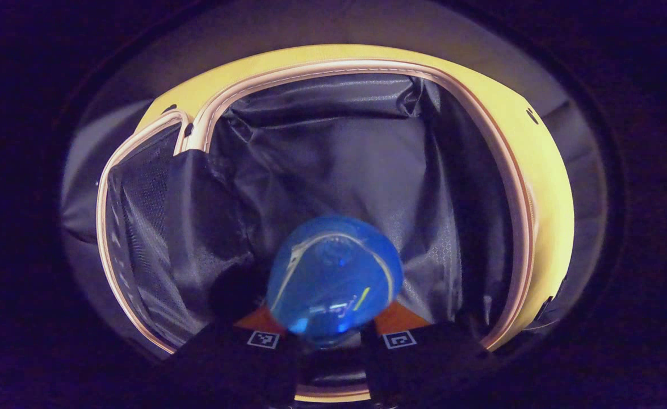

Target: First open the suitcase, pack the skin care products into it, and then close the suitcase.

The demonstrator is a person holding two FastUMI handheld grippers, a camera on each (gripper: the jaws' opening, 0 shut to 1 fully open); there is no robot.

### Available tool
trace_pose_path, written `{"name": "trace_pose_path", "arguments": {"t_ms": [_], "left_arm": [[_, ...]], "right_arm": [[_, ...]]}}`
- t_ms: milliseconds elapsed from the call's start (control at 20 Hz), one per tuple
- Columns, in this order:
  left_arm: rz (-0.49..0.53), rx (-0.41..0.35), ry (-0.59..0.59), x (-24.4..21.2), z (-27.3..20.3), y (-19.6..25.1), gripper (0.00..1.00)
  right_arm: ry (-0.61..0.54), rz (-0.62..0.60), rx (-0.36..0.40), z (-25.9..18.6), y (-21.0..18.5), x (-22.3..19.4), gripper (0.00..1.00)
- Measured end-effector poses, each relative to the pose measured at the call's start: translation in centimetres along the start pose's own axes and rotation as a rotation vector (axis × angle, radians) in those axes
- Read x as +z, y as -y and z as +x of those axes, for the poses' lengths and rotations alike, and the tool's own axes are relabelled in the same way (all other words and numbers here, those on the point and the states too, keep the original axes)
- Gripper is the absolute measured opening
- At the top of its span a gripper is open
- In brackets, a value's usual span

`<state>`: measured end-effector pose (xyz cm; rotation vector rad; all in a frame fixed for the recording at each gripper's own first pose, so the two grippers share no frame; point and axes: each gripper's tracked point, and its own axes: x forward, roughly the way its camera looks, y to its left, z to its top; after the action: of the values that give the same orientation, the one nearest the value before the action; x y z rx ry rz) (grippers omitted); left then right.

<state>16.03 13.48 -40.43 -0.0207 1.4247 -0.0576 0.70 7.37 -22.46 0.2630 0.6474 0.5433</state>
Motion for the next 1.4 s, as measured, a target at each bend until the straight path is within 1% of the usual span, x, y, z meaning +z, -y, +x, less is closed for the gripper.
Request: {"name": "trace_pose_path", "arguments": {"t_ms": [100, 200, 300, 400, 450, 500, 550, 600, 650, 750, 800, 850, 900, 950, 1000, 1050, 1100, 1200, 1300, 1400], "left_arm": [[-0.023, 0.003, -0.008, 0.1, 0.6, -0.5, 0.49], [-0.021, -0.001, 0.004, 0.1, 0.0, -0.6, 0.49], [-0.048, -0.007, 0.070, 0.3, -0.8, -1.1, 0.49], [-0.122, -0.013, 0.215, 1.4, -2.9, -1.8, 0.52], [-0.147, -0.027, 0.310, 2.1, -4.7, -2.2, 0.56], [-0.180, -0.051, 0.421, 2.9, -7.0, -2.3, 0.55], [-0.211, -0.048, 0.531, 3.4, -9.6, -3.3, 0.80], [-0.228, -0.033, 0.630, 3.5, -12.8, -4.5, 0.92], [-0.234, -0.005, 0.724, 3.2, -15.7, -6.0, 0.96], [-0.253, 0.077, 0.917, 2.0, -22.3, -9.1, 0.97], [-0.260, 0.093, 0.992, 1.0, -24.7, -9.7, 0.96], [-0.263, 0.078, 1.041, -0.4, -26.1, -9.5, 0.96], [-0.260, 0.024, 1.036, -1.8, -26.4, -8.8, 0.96], [-0.267, -0.015, 1.002, -3.2, -26.3, -8.5, 0.96], [-0.296, -0.005, 0.995, -4.9, -26.5, -9.1, 0.96], [-0.335, 0.027, 1.014, -5.9, -26.5, -10.3, 0.96], [-0.362, 0.034, 1.019, -6.7, -26.4, -11.0, 0.96], [-0.403, 0.024, 1.001, -8.8, -26.1, -11.6, 0.96], [-0.419, 0.040, 1.016, -9.8, -26.8, -12.4, 0.96], [-0.423, 0.048, 1.033, -10.3, -27.9, -12.8, 0.96]], "right_arm": [[-0.030, -0.010, -0.012, 0.5, -0.4, -0.2, 0.27], [-0.020, -0.043, -0.032, 1.3, -1.0, 0.7, 0.27], [-0.013, -0.058, -0.038, 2.3, -2.4, 1.1, 0.27], [-0.018, -0.081, -0.044, 3.6, -4.0, 1.4, 0.27], [-0.022, -0.086, -0.046, 4.4, -5.0, 1.3, 0.27], [-0.030, -0.086, -0.049, 5.3, -5.8, 1.2, 0.27], [-0.042, -0.081, -0.050, 6.2, -6.8, 0.9, 0.27], [-0.053, -0.078, -0.055, 7.2, -7.7, 0.6, 0.27], [-0.066, -0.081, -0.057, 8.3, -8.6, 0.2, 0.27], [-0.103, -0.084, -0.058, 10.8, -10.4, -0.8, 0.27], [-0.131, -0.075, -0.054, 12.2, -11.2, -1.8, 0.27], [-0.169, -0.058, -0.053, 13.6, -12.1, -2.8, 0.27], [-0.208, -0.035, -0.037, 15.3, -13.2, -3.9, 0.27], [-0.262, -0.027, -0.020, 17.0, -14.3, -5.5, 0.27], [-0.335, -0.021, -0.008, 18.2, -15.2, -7.5, 0.27], [-0.387, -0.032, -0.011, 19.7, -15.5, -9.3, 0.27], [-0.427, -0.041, -0.030, 20.7, -15.6, -10.8, 0.27], [-0.500, -0.050, -0.070, 22.8, -15.8, -13.5, 0.27], [-0.594, -0.025, -0.110, 24.2, -15.8, -16.3, 0.27], [-0.710, 0.021, -0.166, 25.0, -15.3, -18.8, 0.27]]}}
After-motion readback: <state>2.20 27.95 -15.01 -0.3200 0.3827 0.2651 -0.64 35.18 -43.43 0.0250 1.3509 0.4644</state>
